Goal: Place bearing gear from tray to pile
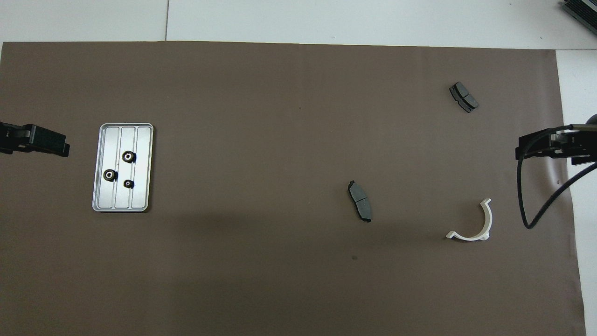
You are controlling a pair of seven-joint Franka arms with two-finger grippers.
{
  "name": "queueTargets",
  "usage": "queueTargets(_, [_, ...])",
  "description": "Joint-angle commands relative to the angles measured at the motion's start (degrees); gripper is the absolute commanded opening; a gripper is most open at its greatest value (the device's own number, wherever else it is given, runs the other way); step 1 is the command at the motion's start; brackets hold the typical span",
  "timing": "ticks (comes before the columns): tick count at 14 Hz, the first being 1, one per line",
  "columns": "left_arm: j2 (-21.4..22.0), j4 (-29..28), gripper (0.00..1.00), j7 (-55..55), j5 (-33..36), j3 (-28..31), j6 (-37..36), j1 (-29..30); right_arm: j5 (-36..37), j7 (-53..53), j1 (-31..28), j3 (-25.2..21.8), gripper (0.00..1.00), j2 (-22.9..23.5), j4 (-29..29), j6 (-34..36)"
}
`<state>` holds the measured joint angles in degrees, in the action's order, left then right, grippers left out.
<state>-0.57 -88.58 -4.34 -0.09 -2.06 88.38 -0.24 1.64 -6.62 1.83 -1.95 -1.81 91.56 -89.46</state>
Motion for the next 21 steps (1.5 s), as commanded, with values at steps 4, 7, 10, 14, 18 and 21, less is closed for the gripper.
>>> queueTargets(4, [1.7, -2.6, 1.0, -0.1, -0.4, 0.4, 2.5, 0.3, 0.4, -0.3, -0.3, 0.5, 1.0, -1.4, 1.5, -1.2])
queueTargets(7, [2.7, -4.9, 1.0, -4.8, -0.3, 0.7, 6.7, 0.6, 0.4, -0.3, -0.3, 0.5, 1.0, -1.4, 1.4, -1.2])
queueTargets(10, [6.4, -14.8, 1.0, -5.3, -0.3, 0.8, 15.2, 3.4, 0.4, -0.1, -0.9, 0.5, 1.0, -1.3, 1.4, -1.6])
queueTargets(14, [4.9, -18.6, 1.0, -5.4, -0.3, 0.8, 18.9, 3.6, 0.4, -0.2, -0.8, 0.5, 1.0, -1.3, 1.5, -1.9])
queueTargets(18, [-0.8, -21.2, 1.0, -5.1, -0.8, 0.8, 25.1, 3.6, 0.4, -0.2, -0.5, 0.5, 1.0, -1.3, 1.6, -1.8])
queueTargets(21, [-2.7, -25.8, 1.0, -5.2, -0.9, 0.7, 32.2, 3.5, 0.4, -0.1, -0.9, 0.5, 1.0, -1.4, 1.6, -1.9])
